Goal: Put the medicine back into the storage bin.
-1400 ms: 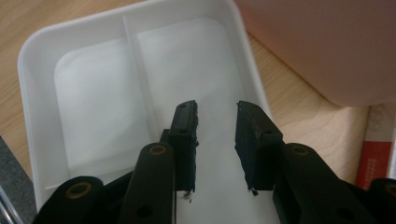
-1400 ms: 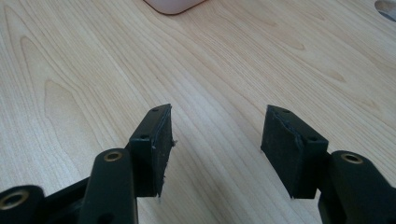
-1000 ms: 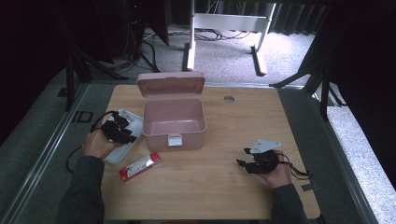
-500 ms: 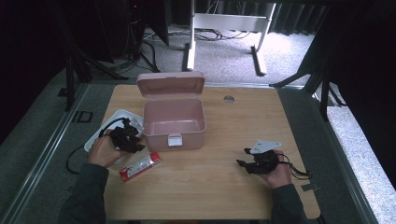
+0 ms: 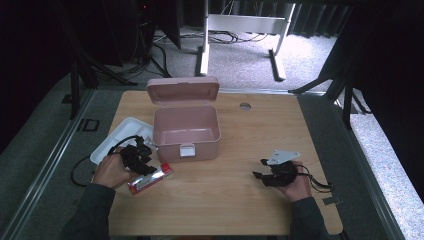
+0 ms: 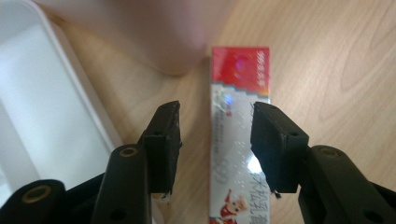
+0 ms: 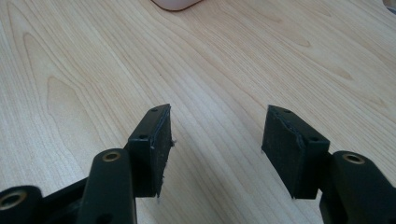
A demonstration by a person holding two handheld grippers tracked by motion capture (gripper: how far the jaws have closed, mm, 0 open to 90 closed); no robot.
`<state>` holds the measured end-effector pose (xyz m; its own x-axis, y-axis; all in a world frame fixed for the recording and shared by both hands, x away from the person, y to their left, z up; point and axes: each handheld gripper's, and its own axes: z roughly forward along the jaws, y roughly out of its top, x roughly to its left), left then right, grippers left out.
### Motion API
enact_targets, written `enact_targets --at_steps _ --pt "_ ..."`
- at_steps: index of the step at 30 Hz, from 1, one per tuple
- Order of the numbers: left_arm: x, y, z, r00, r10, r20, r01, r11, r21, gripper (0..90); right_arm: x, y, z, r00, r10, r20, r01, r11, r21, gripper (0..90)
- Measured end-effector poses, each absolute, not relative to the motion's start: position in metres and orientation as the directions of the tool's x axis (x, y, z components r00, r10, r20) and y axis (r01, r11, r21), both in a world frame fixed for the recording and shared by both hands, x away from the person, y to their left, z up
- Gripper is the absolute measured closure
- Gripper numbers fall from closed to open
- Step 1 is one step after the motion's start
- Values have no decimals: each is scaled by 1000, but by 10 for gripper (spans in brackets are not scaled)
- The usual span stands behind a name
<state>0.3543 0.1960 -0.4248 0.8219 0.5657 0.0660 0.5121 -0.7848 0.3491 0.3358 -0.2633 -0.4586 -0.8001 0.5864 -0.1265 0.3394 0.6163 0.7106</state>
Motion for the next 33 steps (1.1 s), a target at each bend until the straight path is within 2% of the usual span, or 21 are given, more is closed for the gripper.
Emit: enact_targets --at_steps 19,24,33 --pt "343 191 -445 828 558 57 528 -809 258 486 336 -263 -459 -798 589 -128 341 616 711 413" --pt "346 188 -452 838 542 55 522 -828 205 488 336 -264 -459 -796 592 -124 344 612 712 413" --pt "351 184 -451 860 509 44 497 -853 162 511 335 -264 -459 -795 593 -125 346 613 710 413"
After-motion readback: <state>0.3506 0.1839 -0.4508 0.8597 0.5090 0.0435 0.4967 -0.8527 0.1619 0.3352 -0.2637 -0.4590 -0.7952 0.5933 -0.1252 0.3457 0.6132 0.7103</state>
